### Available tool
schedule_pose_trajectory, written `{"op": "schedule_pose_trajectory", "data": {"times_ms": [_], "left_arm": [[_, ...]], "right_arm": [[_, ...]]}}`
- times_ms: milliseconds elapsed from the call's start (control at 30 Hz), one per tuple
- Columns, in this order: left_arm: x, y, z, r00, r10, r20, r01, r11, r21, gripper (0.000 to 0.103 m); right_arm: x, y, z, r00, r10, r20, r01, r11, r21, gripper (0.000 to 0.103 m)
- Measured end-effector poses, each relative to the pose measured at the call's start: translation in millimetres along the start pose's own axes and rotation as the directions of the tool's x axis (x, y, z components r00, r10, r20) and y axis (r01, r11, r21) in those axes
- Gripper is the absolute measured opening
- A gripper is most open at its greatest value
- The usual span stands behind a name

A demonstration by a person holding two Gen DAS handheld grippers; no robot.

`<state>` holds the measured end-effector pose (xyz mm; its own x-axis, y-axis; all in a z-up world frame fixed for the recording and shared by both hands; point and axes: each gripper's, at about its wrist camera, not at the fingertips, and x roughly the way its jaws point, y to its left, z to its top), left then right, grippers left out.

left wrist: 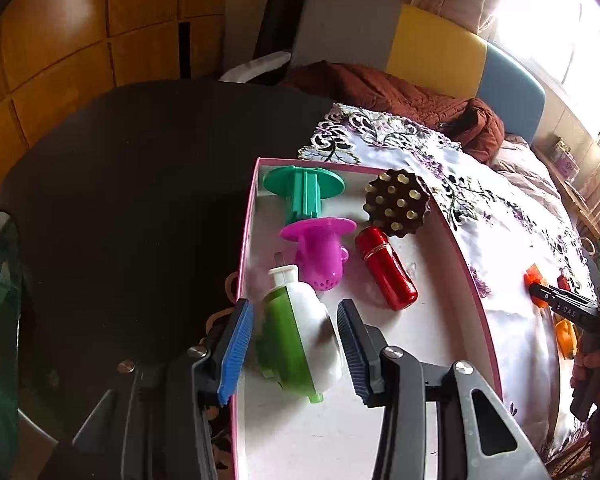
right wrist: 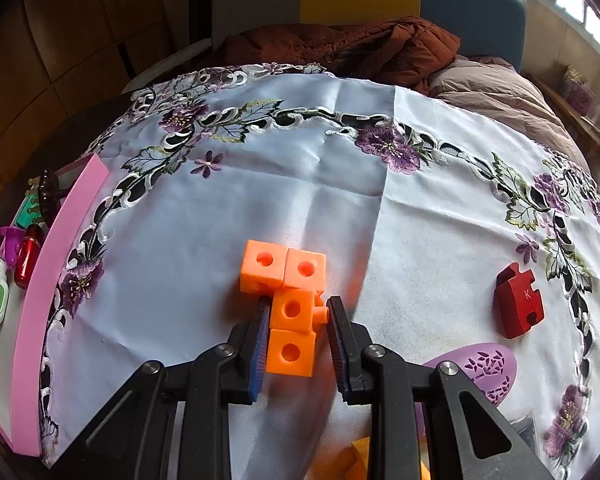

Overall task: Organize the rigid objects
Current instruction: 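Open the left tool to release the bottle in the tray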

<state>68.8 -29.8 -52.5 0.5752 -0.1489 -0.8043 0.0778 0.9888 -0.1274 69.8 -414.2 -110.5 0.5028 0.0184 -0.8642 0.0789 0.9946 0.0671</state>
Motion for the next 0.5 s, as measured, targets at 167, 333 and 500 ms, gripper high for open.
{"op": "schedule_pose_trajectory", "data": {"times_ms": [167,333,500], "left_arm": [[-7,2,-2,1.0,0.002,0.015,-0.002,1.0,-0.007,0.044],[-17,6,-2,0.999,-0.003,0.038,0.004,1.0,-0.015,0.044],[-27,8,-2,0.998,-0.007,0.07,0.008,1.0,-0.011,0.044]], "right_arm": [[0,2,-1,1.0,-0.012,0.006,0.012,1.0,-0.006,0.028],[-1,5,-3,0.999,-0.036,0.016,0.036,0.999,-0.015,0.028],[-2,8,-3,0.997,-0.07,0.017,0.07,0.998,0.002,0.027]]}}
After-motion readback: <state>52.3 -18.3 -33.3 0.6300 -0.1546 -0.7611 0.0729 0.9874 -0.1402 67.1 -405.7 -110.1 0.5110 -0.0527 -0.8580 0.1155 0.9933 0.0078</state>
